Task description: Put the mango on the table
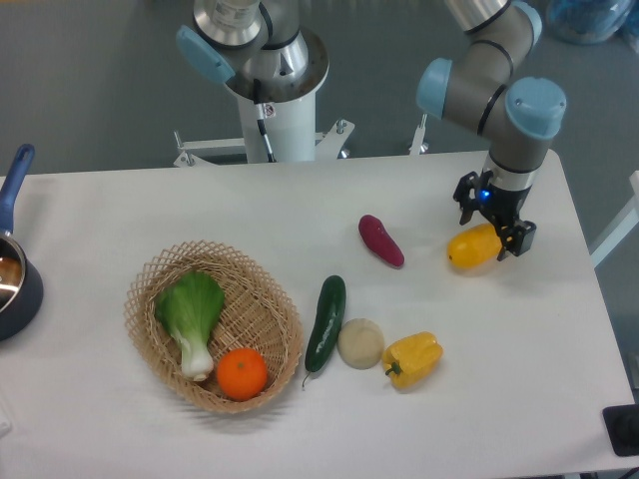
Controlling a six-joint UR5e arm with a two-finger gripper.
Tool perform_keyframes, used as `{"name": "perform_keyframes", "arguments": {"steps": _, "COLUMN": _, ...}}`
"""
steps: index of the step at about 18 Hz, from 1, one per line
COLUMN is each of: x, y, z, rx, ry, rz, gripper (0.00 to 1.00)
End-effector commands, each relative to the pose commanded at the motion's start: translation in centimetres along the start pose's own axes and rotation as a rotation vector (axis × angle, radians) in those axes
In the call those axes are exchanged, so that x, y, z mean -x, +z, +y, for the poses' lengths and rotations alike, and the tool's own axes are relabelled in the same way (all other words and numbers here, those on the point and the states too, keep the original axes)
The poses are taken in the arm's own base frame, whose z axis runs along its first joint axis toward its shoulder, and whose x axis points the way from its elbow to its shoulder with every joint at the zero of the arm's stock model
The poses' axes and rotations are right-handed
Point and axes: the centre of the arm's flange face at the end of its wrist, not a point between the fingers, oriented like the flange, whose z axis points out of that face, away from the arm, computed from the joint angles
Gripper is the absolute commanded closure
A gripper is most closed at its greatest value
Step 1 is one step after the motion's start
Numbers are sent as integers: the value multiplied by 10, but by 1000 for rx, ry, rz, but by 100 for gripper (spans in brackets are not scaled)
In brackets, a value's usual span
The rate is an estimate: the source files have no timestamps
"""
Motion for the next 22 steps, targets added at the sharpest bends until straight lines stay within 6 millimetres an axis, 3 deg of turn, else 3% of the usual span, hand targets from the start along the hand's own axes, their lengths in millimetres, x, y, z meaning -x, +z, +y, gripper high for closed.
{"name": "perform_keyframes", "arguments": {"steps": 4, "x": 61, "y": -73, "z": -18, "rx": 23, "ry": -46, "rz": -156, "gripper": 0}}
{"name": "perform_keyframes", "arguments": {"steps": 10, "x": 92, "y": -136, "z": -7, "rx": 25, "ry": -65, "rz": -150, "gripper": 0}}
{"name": "perform_keyframes", "arguments": {"steps": 16, "x": 82, "y": -157, "z": 39, "rx": 3, "ry": -93, "rz": -103, "gripper": 0}}
{"name": "perform_keyframes", "arguments": {"steps": 22, "x": 57, "y": -173, "z": 98, "rx": -9, "ry": 67, "rz": -50, "gripper": 0}}
